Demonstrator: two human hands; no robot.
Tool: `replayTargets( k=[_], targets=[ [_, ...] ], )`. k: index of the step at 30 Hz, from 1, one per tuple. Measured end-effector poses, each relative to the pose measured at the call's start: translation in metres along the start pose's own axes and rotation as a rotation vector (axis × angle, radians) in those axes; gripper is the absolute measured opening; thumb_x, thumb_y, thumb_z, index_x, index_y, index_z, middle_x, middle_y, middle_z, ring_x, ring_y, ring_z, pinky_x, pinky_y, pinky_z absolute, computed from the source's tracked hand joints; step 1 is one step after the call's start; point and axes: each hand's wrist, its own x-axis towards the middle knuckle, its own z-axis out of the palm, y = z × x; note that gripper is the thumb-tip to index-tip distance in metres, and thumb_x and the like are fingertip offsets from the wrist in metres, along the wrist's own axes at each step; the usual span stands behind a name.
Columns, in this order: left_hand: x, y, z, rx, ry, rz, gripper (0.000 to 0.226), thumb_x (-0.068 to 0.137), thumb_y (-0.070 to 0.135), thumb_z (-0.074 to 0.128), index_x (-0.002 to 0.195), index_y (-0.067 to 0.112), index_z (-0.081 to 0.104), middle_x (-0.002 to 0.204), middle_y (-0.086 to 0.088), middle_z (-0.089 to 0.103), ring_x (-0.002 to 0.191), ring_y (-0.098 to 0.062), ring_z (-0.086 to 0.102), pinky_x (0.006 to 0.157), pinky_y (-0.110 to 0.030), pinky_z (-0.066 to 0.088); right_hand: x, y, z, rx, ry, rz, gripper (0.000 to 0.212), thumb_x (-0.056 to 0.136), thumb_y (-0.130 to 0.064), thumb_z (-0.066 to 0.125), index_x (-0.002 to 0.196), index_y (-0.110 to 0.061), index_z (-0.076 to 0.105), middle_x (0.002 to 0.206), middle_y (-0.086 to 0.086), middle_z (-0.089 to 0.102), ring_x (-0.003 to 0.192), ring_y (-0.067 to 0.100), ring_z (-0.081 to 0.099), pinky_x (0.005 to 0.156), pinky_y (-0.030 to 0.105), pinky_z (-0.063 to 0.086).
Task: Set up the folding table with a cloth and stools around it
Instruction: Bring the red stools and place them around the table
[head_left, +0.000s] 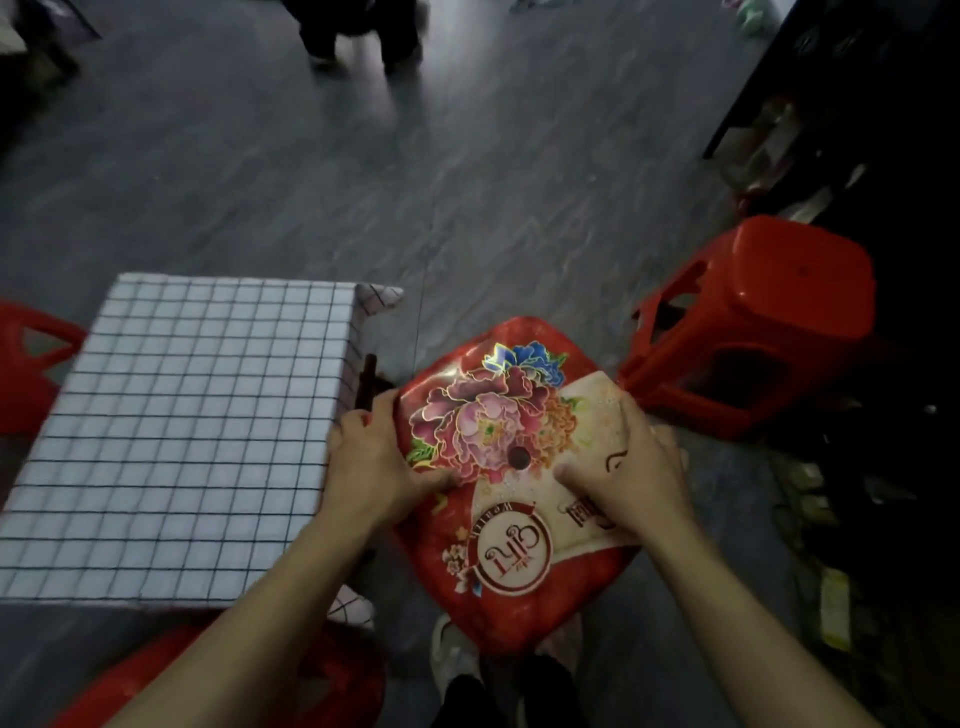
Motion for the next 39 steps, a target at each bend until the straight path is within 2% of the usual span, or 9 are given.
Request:
replayTargets(
  k=[4, 10, 18, 21, 25, 30, 35, 37, 39],
  targets=[
    [0.047, -0.029, 0.044, 0.004, -0.012, -0.004, 0.120, 0.036, 0.071, 0.083, 0.139, 0.033, 0.032, 0.128, -0.013, 0.048, 0.118, -0.035, 0.047, 0.101, -0.046, 0.045, 0.046, 0.020, 0.057, 0.015, -0.013, -0.005, 0.116, 0.050, -0.066, 0.077, 0.147, -0.050, 0.015, 0.135, 0.008, 0.043, 0.128, 0.039, 0.038, 0.102, 0.056, 0.038],
    [0.098, -0.064, 0.078, 0.024, -0.039, 0.000, 0.120, 0.037, 0.061, 0.090, 0.139, 0.032, 0.033, 0.129, -0.014, 0.048, 0.119, -0.034, 0.047, 0.101, -0.048, 0.045, 0.081, 0.033, 0.123, 0.025, -0.054, 0.009, 0.123, 0.053, -0.061, 0.084, 0.150, -0.046, 0.010, 0.141, 0.010, 0.038, 0.136, 0.038, 0.031, 0.103, 0.056, 0.038],
    [0.140, -0.091, 0.097, 0.043, -0.092, 0.011, 0.122, 0.040, 0.057, 0.091, 0.142, 0.031, 0.030, 0.133, -0.014, 0.046, 0.124, -0.034, 0.043, 0.103, -0.051, 0.043, 0.103, 0.029, 0.168, 0.062, -0.062, 0.041, 0.124, 0.055, -0.054, 0.088, 0.153, -0.040, 0.013, 0.139, 0.009, 0.039, 0.133, 0.034, 0.035, 0.106, 0.049, 0.036],
    [0.150, -0.101, 0.104, 0.026, -0.093, -0.009, 0.121, 0.039, 0.055, 0.092, 0.141, 0.031, 0.032, 0.132, -0.013, 0.046, 0.121, -0.034, 0.046, 0.099, -0.052, 0.047, 0.111, 0.027, 0.177, 0.043, -0.060, 0.046, 0.121, 0.058, -0.054, 0.087, 0.153, -0.040, 0.013, 0.144, 0.006, 0.035, 0.136, 0.033, 0.030, 0.106, 0.053, 0.034],
    [0.159, -0.113, 0.111, 0.001, -0.101, -0.030, 0.118, 0.040, 0.054, 0.092, 0.139, 0.029, 0.033, 0.133, -0.012, 0.046, 0.120, -0.033, 0.048, 0.099, -0.050, 0.047, 0.118, 0.018, 0.179, -0.016, -0.088, 0.036, 0.118, 0.062, -0.053, 0.086, 0.151, -0.043, 0.010, 0.151, 0.004, 0.027, 0.139, 0.034, 0.023, 0.103, 0.064, 0.034],
    [0.152, -0.108, 0.112, 0.091, -0.109, -0.031, 0.109, 0.054, 0.053, 0.088, 0.143, 0.023, 0.033, 0.140, -0.014, 0.043, 0.127, -0.035, 0.041, 0.105, -0.052, 0.040, 0.118, 0.017, 0.169, -0.028, -0.121, 0.011, 0.117, 0.060, -0.056, 0.084, 0.151, -0.040, 0.013, 0.149, 0.008, 0.035, 0.138, 0.034, 0.029, 0.106, 0.058, 0.033],
    [0.128, -0.053, 0.108, 0.020, -0.015, 0.199, 0.080, 0.065, 0.056, 0.065, 0.134, 0.020, 0.046, 0.131, -0.012, 0.053, 0.123, -0.034, 0.047, 0.105, -0.049, 0.036, 0.115, 0.023, 0.118, -0.001, -0.067, 0.002, 0.112, 0.067, -0.057, 0.079, 0.155, -0.029, 0.016, 0.158, 0.011, 0.025, 0.144, 0.034, 0.025, 0.113, 0.052, 0.031],
    [0.115, -0.023, 0.110, -0.027, -0.026, 0.260, 0.071, 0.069, 0.051, 0.067, 0.131, 0.022, 0.048, 0.132, -0.010, 0.053, 0.124, -0.031, 0.046, 0.106, -0.049, 0.035, 0.114, 0.029, 0.094, 0.023, -0.022, -0.030, 0.108, 0.071, -0.058, 0.077, 0.156, -0.029, 0.018, 0.158, 0.008, 0.025, 0.145, 0.031, 0.023, 0.114, 0.050, 0.029],
    [0.103, 0.006, 0.116, -0.033, -0.039, 0.293, 0.071, 0.070, 0.048, 0.065, 0.132, 0.016, 0.050, 0.133, -0.012, 0.053, 0.125, -0.032, 0.044, 0.107, -0.048, 0.034, 0.115, 0.036, 0.073, 0.046, 0.013, -0.060, 0.103, 0.074, -0.058, 0.075, 0.156, -0.029, 0.019, 0.158, 0.005, 0.026, 0.145, 0.028, 0.022, 0.114, 0.048, 0.029]
  ],
)
